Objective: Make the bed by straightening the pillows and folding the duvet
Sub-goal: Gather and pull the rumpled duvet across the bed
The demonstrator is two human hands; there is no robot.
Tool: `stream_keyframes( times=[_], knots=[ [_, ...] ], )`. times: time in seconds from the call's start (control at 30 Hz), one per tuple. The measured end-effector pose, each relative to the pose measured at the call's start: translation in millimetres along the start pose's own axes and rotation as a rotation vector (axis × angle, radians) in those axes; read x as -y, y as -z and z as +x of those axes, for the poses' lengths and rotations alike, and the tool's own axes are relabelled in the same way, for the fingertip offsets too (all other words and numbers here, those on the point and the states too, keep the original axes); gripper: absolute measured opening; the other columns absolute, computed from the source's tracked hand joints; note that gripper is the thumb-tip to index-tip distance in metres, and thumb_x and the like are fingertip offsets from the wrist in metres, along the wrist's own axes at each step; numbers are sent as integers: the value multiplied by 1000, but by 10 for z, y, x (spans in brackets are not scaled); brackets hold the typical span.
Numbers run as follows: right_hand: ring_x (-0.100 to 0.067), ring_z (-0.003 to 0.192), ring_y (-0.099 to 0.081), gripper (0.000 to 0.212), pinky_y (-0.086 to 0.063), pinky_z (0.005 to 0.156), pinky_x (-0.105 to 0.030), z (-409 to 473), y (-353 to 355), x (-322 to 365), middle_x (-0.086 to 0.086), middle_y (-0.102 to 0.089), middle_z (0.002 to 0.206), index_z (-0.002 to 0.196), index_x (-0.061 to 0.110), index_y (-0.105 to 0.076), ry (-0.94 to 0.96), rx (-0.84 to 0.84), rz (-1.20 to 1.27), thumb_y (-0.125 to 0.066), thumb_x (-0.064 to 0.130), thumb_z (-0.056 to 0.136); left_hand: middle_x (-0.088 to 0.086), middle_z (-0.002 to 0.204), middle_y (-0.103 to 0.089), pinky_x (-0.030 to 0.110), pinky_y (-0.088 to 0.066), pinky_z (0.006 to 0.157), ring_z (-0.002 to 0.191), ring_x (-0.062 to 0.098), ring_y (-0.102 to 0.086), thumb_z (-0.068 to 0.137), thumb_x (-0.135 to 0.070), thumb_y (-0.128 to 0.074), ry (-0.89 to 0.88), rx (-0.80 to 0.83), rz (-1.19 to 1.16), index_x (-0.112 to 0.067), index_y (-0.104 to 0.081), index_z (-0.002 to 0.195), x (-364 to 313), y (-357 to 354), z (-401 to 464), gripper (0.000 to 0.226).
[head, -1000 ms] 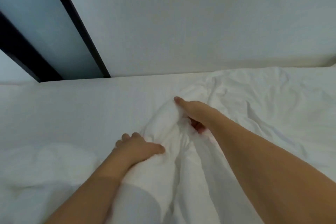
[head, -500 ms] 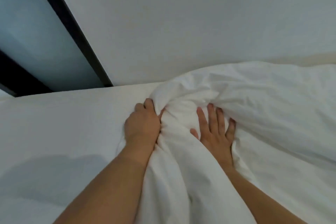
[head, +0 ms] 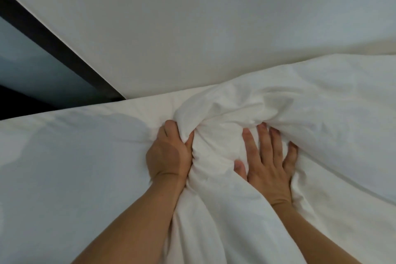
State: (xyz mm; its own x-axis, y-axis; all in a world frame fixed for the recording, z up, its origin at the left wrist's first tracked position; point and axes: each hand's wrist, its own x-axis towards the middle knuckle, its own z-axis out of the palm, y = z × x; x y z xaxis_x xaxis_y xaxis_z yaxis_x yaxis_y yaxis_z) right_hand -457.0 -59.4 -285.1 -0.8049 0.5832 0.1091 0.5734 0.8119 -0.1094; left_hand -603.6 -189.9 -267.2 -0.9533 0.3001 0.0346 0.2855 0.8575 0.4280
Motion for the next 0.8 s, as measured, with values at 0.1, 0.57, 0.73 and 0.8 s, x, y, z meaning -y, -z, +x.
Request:
stream_keyframes(
  times=[0.1, 0.57, 0.73, 0.8],
  knots=[
    [-29, 143, -17, 71, 4, 115, -55, 4, 34, 31, -8, -19, 157, 149, 27, -25, 6, -6, 6, -36, 51, 83, 6, 87, -60, 37, -46, 55, 69, 31, -59, 76, -83, 4, 20, -7, -7, -14, -48, 99, 19, -13, 15, 90],
    [-28, 144, -16, 71, 3, 114, -55, -13, 29, 32, -7, -18, 158, 149, 27, -24, -12, 20, 12, -35, 50, 83, 6, 81, -61, 41, -49, 54, 67, 32, -60, 85, -71, -25, 33, -3, 1, -13, -48, 97, 12, 53, 3, 63],
    [-25, 145, -9, 72, 7, 114, -53, -12, -37, -6, -5, -13, 158, 150, 29, -19, -18, 29, 46, -34, 50, 83, 5, 86, -62, 32, -38, 52, 68, 33, -60, 81, -68, -26, 48, 1, 16, -13, -50, 99, -18, 55, 0, 63],
    [-23, 145, -6, 71, 7, 114, -53, -16, -58, -2, -5, -14, 158, 149, 29, -20, -17, 22, 57, -33, 50, 83, 5, 86, -62, 31, -36, 52, 68, 33, -60, 80, -68, -27, 50, -10, 18, -13, -50, 99, -14, 71, -8, 62]
  ],
)
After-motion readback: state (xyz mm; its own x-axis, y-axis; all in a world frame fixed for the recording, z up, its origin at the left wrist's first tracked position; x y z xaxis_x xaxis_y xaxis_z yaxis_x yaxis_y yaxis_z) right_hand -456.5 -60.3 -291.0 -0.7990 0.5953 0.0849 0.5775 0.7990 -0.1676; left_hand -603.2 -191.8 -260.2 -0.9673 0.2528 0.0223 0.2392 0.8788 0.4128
